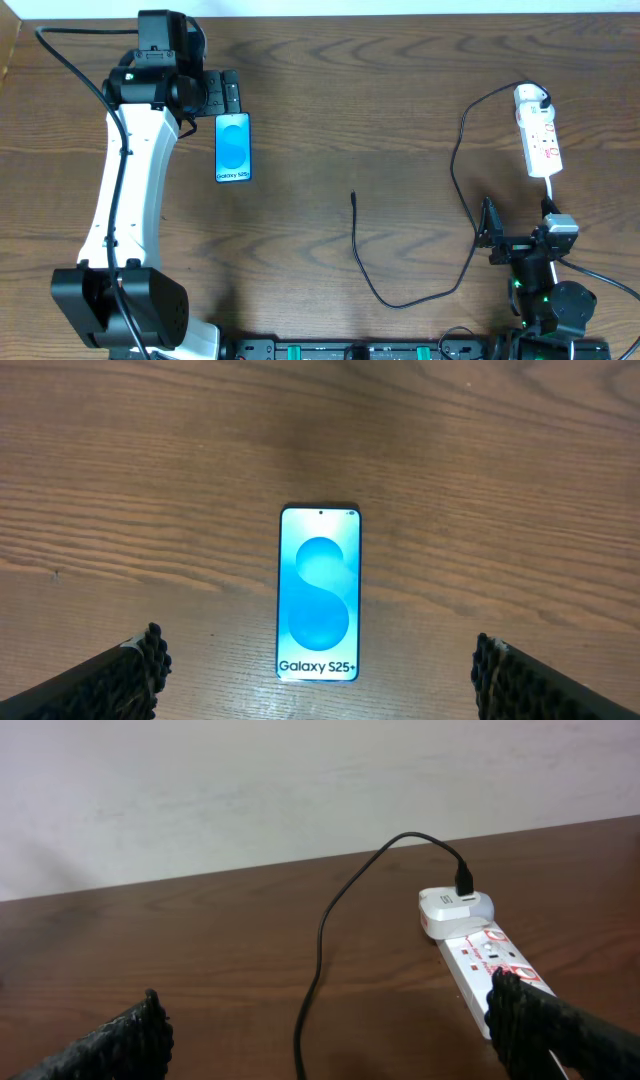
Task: Plug charger to phone and switch on socket
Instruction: 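Move the left gripper forward over the blue Galaxy phone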
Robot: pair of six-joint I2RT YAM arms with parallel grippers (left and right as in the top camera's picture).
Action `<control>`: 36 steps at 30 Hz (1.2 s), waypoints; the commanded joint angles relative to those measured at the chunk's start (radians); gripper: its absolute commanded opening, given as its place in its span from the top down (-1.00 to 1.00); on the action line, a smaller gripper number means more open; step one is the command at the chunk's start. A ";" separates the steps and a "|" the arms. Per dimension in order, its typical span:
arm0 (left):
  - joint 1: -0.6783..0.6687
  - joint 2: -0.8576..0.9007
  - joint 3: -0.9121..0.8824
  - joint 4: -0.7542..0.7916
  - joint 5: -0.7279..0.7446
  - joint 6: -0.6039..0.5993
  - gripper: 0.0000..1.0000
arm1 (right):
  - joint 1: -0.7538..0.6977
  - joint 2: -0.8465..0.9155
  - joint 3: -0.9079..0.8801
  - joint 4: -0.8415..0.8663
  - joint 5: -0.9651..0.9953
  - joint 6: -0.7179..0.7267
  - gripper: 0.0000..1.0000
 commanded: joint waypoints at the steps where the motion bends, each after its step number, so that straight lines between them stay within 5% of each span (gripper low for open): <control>1: 0.003 -0.002 0.024 -0.002 0.014 -0.012 -0.97 | 0.004 -0.006 -0.001 -0.005 0.004 0.004 -0.98; 2: 0.003 -0.002 0.024 -0.004 0.013 -0.011 -0.34 | 0.004 -0.006 -0.001 -0.005 0.004 0.004 -0.98; 3: 0.003 -0.002 0.024 0.001 0.013 -0.011 0.01 | 0.004 -0.006 -0.001 -0.005 0.004 0.004 -0.98; 4: 0.003 -0.002 0.024 0.005 0.014 -0.012 0.09 | 0.004 -0.006 -0.001 -0.005 0.004 0.004 -0.99; 5: 0.003 -0.002 0.024 0.009 0.013 -0.016 0.04 | 0.004 -0.006 -0.001 -0.005 0.004 0.004 -0.99; 6: 0.003 -0.002 0.024 0.014 0.012 -0.032 -0.86 | 0.004 -0.006 -0.001 -0.005 0.004 0.004 -0.99; 7: 0.003 -0.002 0.024 0.023 0.012 -0.066 -0.95 | 0.004 -0.006 -0.001 -0.005 0.004 0.004 -0.99; 17: 0.003 0.041 0.106 -0.035 0.012 -0.103 -0.96 | 0.004 -0.006 -0.001 -0.005 0.004 0.004 -0.99; 36: 0.002 0.403 0.192 -0.166 -0.006 -0.060 -0.96 | 0.004 -0.006 -0.001 -0.005 0.004 0.004 -0.99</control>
